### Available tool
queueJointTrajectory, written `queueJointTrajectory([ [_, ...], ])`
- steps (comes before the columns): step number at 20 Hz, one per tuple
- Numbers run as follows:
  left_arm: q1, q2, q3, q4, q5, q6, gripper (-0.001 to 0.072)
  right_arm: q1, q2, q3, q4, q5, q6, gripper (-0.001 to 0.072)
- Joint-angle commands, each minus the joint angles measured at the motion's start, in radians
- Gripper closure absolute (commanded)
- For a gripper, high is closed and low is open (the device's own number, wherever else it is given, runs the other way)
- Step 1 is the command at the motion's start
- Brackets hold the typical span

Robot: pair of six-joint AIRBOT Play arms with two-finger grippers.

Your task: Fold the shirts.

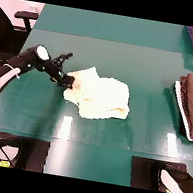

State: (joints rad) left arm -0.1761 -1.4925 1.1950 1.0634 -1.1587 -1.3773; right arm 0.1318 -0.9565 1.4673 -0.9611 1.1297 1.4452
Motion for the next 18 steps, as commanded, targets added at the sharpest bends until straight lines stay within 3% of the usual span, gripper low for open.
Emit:
queueJointTrajectory([
  [1, 0.031, 0.071, 0.095, 0.033, 0.019, -0.006, 0.0684, -0.04, -0.003, -0.187, -0.024, 0.134, 0.029, 0.0692],
  [2, 0.031, 0.097, 0.124, 0.053, 0.025, -0.006, 0.0684, -0.053, -0.003, -0.279, -0.033, 0.132, 0.029, 0.068],
  [3, 0.031, 0.116, 0.145, 0.058, 0.026, -0.005, 0.0684, -0.064, -0.01, -0.374, -0.033, 0.12, 0.028, 0.0476],
  [4, 0.031, 0.13, 0.162, 0.059, 0.026, -0.005, 0.0684, -0.072, -0.031, -0.472, -0.031, 0.103, 0.028, 0.0166],
  [5, 0.031, 0.139, 0.17, 0.059, 0.028, -0.005, 0.0684, -0.068, -0.062, -0.555, -0.021, 0.079, 0.028, 0.0115],
  [8, 0.031, 0.138, 0.172, 0.058, 0.023, -0.007, 0.0684, 0.017, -0.205, -0.711, 0.131, -0.093, -0.069, 0.0117],
  [11, 0.031, 0.138, 0.172, 0.059, 0.021, -0.007, 0.0684, 0.108, -0.381, -0.692, 0.295, -0.207, -0.142, 0.0117],
  [16, 0.031, 0.138, 0.172, 0.058, 0.016, -0.011, 0.0684, 0.175, -0.593, -0.492, 0.315, -0.274, -0.144, 0.0158],
  [17, 0.031, 0.138, 0.172, 0.058, 0.016, -0.011, 0.0684, 0.181, -0.625, -0.453, 0.315, -0.274, -0.143, 0.0182],
  [18, 0.031, 0.138, 0.172, 0.058, 0.016, -0.011, 0.0683, 0.182, -0.652, -0.418, 0.314, -0.272, -0.144, 0.0282],
])
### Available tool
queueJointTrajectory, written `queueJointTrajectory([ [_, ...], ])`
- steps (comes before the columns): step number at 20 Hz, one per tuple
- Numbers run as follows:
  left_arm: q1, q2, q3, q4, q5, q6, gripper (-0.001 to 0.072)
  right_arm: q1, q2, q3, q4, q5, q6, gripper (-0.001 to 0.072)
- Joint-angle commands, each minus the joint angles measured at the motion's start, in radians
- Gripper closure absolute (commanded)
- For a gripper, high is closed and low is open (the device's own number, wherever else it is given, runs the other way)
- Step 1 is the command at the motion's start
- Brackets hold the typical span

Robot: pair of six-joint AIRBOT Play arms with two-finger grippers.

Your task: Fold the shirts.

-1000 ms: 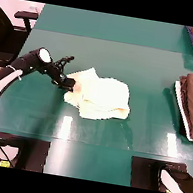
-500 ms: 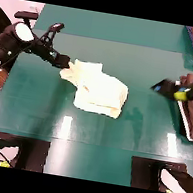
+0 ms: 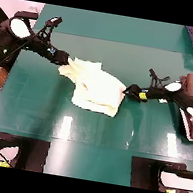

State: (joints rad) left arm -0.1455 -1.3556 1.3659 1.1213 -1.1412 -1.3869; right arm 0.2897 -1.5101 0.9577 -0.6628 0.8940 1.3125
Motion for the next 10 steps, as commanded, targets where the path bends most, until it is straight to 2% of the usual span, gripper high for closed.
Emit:
queueJointTrajectory([
  [1, 0.001, 0.001, 0.001, 0.0, -0.002, -0.001, 0.0684, 0.024, -0.123, 0.126, 0.016, -0.03, -0.011, 0.0402],
  [2, 0.001, 0.001, 0.001, 0.0, -0.002, -0.002, 0.0684, 0.024, -0.137, 0.151, 0.015, -0.032, -0.012, 0.0576],
  [3, 0.001, 0.002, 0.001, 0.0, -0.003, -0.002, 0.0685, 0.024, -0.14, 0.171, 0.011, -0.044, -0.013, 0.0693],
  [6, 0.001, 0.06, 0.006, 0.0, 0.044, -0.011, 0.0686, 0.01, -0.077, 0.257, -0.073, -0.042, -0.014, 0.0694],
  [10, 0.001, 0.246, 0.133, -0.003, 0.062, -0.015, 0.0686, -0.018, 0.14, 0.462, -0.266, 0.09, -0.014, 0.0695],
])
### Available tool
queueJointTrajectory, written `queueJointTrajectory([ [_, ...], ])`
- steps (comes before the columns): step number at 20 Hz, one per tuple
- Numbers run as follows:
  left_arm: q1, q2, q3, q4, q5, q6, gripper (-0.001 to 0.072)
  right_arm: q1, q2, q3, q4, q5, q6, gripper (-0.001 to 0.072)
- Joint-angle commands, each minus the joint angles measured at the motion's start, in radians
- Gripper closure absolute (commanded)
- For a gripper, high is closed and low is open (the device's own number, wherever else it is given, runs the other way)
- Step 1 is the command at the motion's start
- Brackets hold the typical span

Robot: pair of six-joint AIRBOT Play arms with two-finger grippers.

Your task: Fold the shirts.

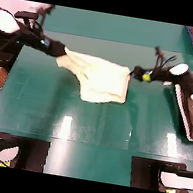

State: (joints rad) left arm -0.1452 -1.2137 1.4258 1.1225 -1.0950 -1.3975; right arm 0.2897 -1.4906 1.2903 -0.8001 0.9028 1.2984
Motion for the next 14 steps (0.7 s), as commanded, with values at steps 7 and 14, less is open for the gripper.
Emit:
queueJointTrajectory([
  [7, 0.0, 0.369, 0.459, -0.008, -0.07, -0.047, 0.0686, -0.026, 0.509, 0.454, -0.179, 0.317, 0.021, 0.0695],
  [14, 0.0, 0.357, 0.468, -0.002, -0.253, -0.14, 0.0686, -0.025, 0.514, 0.534, -0.314, 0.539, 0.26, 0.0695],
])
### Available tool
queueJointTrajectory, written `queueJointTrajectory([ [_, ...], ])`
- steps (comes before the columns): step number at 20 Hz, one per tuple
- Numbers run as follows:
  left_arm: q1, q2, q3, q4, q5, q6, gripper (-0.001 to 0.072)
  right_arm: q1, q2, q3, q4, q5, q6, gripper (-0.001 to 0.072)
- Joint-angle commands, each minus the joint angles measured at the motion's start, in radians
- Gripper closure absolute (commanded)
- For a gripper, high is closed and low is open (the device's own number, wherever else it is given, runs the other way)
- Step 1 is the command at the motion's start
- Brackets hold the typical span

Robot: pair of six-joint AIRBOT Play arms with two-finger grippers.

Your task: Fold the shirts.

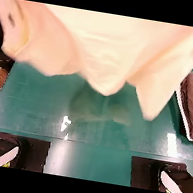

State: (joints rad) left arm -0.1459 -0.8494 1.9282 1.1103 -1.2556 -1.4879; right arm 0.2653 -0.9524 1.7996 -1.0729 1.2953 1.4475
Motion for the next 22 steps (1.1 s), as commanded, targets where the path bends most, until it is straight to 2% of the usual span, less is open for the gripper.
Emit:
queueJointTrajectory([
  [1, 0.001, -0.023, -0.105, 0.01, -0.135, -0.069, 0.0686, 0.006, -0.073, 0.024, -0.027, 0.221, 0.127, 0.0695],
  [2, 0.001, -0.037, -0.183, 0.011, -0.174, -0.069, 0.0686, 0.026, -0.132, 0.019, -0.023, 0.279, 0.127, 0.0695],
  [4, 0.001, -0.085, -0.371, 0.012, -0.191, -0.064, 0.0685, 0.063, -0.241, -0.037, -0.027, 0.275, 0.124, 0.0695],
  [6, 0.001, -0.157, -0.557, 0.024, -0.1, 0.015, 0.0685, 0.074, -0.362, -0.108, -0.031, 0.201, 0.082, 0.0695],
  [7, 0.001, -0.203, -0.613, 0.063, -0.028, 0.027, 0.0685, 0.068, -0.423, -0.134, -0.039, 0.145, 0.069, 0.0695],
  [10, 0.001, -0.392, -0.636, 0.193, 0.16, 0.027, 0.0684, 0.019, -0.607, -0.119, -0.047, 0.026, 0.034, 0.0694],
  [15, 0.001, -0.581, -0.561, 0.192, 0.369, 0.029, 0.0683, -0.041, -0.803, 0.072, -0.044, -0.019, 0.033, 0.0692],
  [16, 0.001, -0.593, -0.557, 0.191, 0.398, 0.029, 0.0668, -0.041, -0.83, 0.114, -0.044, -0.009, 0.033, 0.0661],
  [18, 0.001, -0.593, -0.555, 0.191, 0.422, 0.029, 0.0217, -0.043, -0.876, 0.193, -0.044, 0.031, 0.033, 0.0266],
  [19, 0.009, -0.593, -0.544, 0.192, 0.407, 0.029, 0.0212, -0.043, -0.891, 0.225, -0.044, 0.045, 0.033, 0.0232],
  [22, 0.061, -0.552, -0.503, 0.19, 0.247, 0.019, 0.0212, -0.051, -0.846, 0.207, -0.044, 0.083, 0.011, 0.0241],
])
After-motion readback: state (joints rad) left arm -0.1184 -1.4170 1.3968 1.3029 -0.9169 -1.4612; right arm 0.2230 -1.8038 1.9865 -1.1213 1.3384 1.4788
